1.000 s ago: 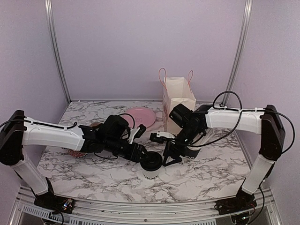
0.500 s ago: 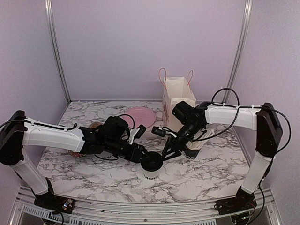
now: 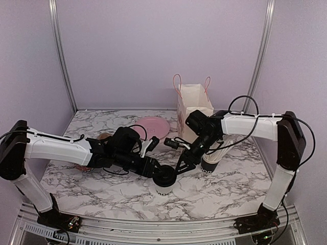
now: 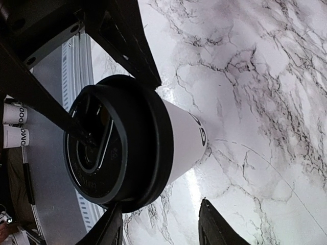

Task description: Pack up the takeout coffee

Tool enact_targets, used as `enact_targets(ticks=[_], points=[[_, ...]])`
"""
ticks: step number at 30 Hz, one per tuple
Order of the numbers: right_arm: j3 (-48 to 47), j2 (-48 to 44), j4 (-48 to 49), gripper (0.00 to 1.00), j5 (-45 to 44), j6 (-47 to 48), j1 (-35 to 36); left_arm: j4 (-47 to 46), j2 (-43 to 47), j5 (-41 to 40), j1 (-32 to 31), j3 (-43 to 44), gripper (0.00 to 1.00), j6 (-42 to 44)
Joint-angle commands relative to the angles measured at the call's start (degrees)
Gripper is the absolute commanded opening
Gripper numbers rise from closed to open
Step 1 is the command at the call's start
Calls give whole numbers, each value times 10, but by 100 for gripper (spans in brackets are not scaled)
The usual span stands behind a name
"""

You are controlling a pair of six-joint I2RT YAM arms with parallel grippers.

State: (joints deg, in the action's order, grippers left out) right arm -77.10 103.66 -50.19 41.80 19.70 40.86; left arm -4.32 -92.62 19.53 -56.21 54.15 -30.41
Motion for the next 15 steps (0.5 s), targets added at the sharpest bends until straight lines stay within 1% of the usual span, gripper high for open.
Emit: enact_targets(ticks=[1, 5, 9, 10, 12, 15], points=[[9, 53, 26, 46, -184, -23, 24, 73, -24, -17, -6, -14, 54, 18], [-9, 65, 21, 42, -197, -26, 25, 90, -20, -32, -6, -11, 54, 17], [-39, 52, 5, 40, -143, -4, 24, 98, 2, -40, -6, -7, 55, 19], [-47, 47, -3, 40, -118, 9, 24, 101, 15, -46, -6, -5, 57, 24], [-62, 31, -15, 44, -80, 25, 24, 101, 49, -63, -6, -3, 64, 30], [-79, 10, -18, 49, -54, 38, 24, 101, 102, -100, -7, -1, 71, 48]])
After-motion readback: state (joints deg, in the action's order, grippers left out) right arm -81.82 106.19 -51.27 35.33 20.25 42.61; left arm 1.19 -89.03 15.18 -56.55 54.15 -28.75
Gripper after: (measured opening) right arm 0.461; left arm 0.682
